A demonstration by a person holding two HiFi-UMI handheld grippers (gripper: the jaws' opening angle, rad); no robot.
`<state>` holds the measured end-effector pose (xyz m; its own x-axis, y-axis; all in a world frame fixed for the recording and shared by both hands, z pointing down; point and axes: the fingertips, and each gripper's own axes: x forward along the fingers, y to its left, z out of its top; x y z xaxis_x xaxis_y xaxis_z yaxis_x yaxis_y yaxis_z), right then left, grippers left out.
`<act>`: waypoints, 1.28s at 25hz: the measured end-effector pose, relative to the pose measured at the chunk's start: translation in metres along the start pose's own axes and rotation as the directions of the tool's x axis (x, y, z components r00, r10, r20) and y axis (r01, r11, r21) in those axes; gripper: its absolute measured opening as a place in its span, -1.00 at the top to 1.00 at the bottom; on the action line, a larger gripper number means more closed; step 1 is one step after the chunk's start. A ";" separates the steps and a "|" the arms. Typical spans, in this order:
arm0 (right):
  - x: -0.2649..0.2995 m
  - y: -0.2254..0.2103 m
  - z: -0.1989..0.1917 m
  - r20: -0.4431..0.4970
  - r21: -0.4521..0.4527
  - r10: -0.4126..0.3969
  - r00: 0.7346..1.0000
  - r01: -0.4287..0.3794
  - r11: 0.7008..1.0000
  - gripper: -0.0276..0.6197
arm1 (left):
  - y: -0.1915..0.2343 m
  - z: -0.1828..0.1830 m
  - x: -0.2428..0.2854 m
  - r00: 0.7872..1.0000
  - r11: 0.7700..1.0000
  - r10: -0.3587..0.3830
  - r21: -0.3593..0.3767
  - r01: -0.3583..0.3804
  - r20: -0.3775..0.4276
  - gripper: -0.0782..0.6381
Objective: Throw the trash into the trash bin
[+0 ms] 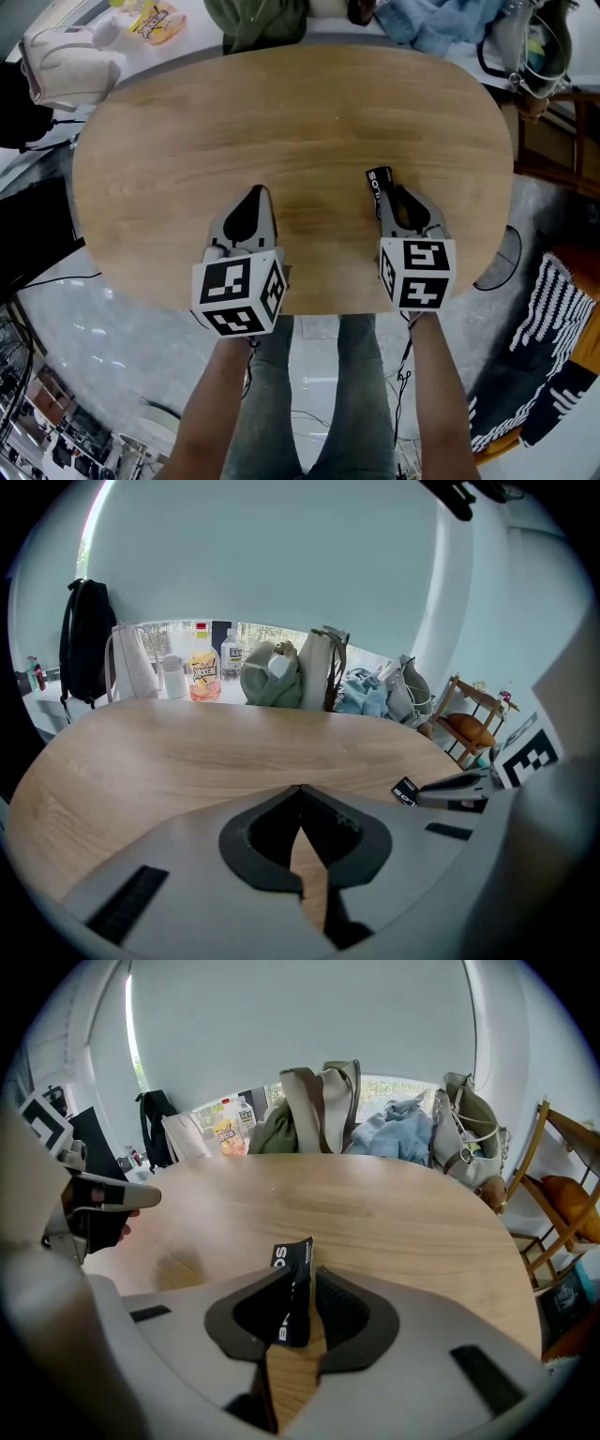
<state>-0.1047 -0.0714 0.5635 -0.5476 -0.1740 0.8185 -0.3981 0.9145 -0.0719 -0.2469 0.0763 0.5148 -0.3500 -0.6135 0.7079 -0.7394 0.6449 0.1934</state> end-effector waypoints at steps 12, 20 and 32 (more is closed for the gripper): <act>-0.002 -0.001 0.000 0.004 0.003 -0.032 0.999 0.032 0.999 0.86 | -0.001 0.000 -0.003 1.000 1.000 0.001 0.001 -0.001 0.006 0.75; -0.016 -0.004 -0.002 0.023 0.025 -0.041 0.999 0.041 0.999 0.88 | -0.010 -0.002 -0.009 1.000 1.000 -0.014 0.021 0.014 0.004 0.75; -0.066 -0.051 -0.011 0.083 0.118 -0.116 0.990 0.106 0.987 0.88 | -0.066 -0.001 -0.017 0.997 0.993 -0.080 0.091 0.080 0.000 0.75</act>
<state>-0.0401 -0.1026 0.5195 -0.5570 -0.3086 0.7711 -0.5379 0.8414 -0.0519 -0.1922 0.0448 0.4904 -0.2898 -0.6632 0.6901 -0.8143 0.5497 0.1862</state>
